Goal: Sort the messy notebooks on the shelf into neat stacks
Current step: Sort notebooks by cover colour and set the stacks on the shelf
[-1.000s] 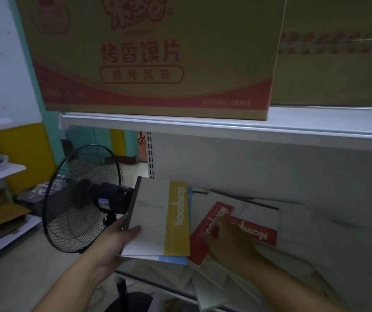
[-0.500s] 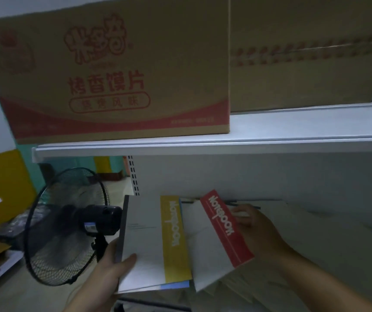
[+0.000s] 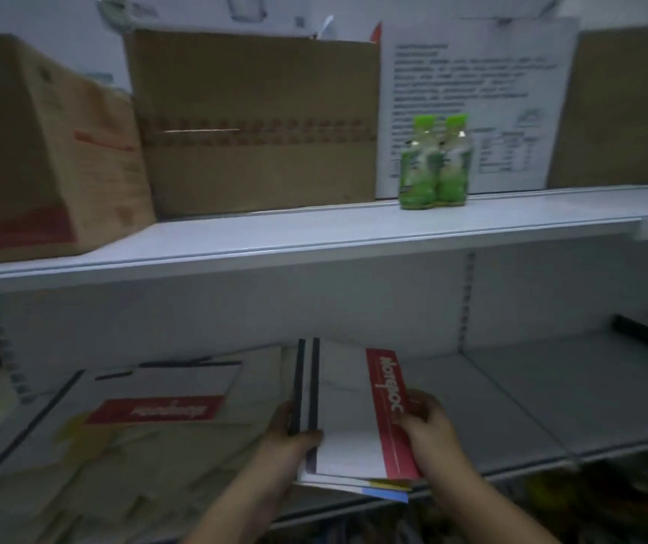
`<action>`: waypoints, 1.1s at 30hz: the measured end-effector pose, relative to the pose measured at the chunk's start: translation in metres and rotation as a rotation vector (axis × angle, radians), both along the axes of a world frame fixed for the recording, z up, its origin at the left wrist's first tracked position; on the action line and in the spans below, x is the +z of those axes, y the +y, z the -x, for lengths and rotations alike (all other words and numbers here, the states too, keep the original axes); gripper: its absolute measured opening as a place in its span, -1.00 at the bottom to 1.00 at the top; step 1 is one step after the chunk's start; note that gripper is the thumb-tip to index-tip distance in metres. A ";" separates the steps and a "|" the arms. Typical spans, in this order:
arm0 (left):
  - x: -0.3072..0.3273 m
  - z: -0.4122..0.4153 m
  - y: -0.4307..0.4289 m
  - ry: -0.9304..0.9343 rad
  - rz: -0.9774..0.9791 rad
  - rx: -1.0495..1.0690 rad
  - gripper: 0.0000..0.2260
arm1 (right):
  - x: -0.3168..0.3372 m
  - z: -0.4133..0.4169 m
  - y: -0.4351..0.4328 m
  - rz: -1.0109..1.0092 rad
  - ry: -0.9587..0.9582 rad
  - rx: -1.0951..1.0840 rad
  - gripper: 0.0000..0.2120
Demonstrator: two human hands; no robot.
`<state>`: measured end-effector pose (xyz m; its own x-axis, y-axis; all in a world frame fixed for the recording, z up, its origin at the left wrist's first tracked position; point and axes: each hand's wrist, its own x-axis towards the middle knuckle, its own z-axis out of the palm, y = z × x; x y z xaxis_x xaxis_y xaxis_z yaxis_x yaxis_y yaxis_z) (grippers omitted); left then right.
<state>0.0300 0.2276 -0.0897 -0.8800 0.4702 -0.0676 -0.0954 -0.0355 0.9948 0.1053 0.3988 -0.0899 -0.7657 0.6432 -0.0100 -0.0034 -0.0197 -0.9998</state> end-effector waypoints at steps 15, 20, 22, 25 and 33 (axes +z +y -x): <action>-0.022 -0.157 0.267 -0.306 0.035 -0.471 -0.60 | -0.023 -0.222 0.224 0.019 -0.189 -0.183 -0.49; -0.015 -0.185 0.334 -0.232 0.021 -0.503 -0.76 | -0.026 -0.237 0.272 0.005 -0.173 -0.277 -0.57; -0.015 -0.189 0.361 -0.191 0.016 -0.537 -0.80 | -0.025 -0.236 0.295 0.031 -0.184 -0.294 -0.59; -0.018 -0.181 0.405 -0.145 0.039 -0.515 -0.85 | -0.022 -0.234 0.330 0.065 -0.226 -0.286 -0.59; -0.038 -0.146 0.537 -0.174 0.118 -0.557 -0.73 | -0.006 -0.221 0.447 0.061 -0.353 -0.346 -0.50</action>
<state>0.1761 0.7649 -0.1272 -0.4744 0.8384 -0.2684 -0.2299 0.1764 0.9571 0.3261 0.8457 -0.0963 -0.4508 0.8488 -0.2762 0.3189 -0.1359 -0.9380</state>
